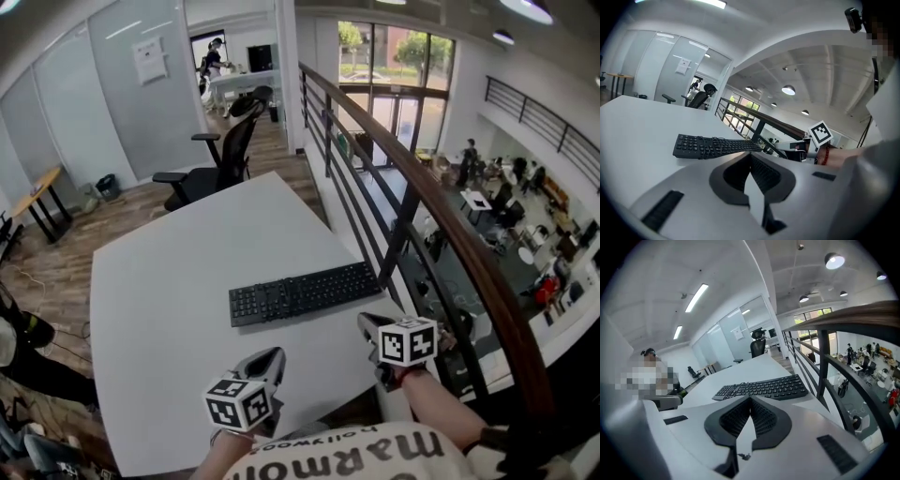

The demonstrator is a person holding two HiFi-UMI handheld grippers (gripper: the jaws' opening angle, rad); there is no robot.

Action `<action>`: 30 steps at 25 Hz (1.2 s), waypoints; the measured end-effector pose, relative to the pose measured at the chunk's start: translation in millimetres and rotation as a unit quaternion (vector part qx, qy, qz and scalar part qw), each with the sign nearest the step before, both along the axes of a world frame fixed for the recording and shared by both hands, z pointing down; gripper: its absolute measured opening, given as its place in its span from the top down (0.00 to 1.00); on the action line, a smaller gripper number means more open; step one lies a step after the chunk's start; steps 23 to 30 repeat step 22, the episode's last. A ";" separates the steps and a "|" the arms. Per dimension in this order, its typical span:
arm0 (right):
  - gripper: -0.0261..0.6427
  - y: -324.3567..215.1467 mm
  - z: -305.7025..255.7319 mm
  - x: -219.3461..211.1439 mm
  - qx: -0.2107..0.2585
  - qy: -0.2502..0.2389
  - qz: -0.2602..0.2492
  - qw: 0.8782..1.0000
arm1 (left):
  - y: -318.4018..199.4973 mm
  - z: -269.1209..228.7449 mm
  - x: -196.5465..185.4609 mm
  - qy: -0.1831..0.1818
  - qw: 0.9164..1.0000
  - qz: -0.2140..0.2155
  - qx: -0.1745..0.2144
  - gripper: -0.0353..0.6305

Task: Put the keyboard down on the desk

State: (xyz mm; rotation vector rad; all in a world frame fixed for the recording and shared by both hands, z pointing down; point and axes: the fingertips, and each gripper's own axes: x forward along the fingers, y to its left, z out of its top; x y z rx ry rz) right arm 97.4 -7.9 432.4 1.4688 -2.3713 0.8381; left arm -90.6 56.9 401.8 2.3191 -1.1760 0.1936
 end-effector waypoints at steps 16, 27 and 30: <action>0.91 135.8 0.1 56.1 0.004 0.027 -0.028 0.999 | 112.7 -21.2 55.6 0.044 0.998 -0.047 0.020 0.94; 0.90 170.5 10.7 67.3 0.005 0.030 -0.037 0.999 | 151.6 -13.7 62.7 0.047 0.997 -0.058 0.020 0.94; 0.90 170.5 10.7 67.3 0.005 0.030 -0.037 0.999 | 151.6 -13.7 62.7 0.047 0.997 -0.058 0.020 0.94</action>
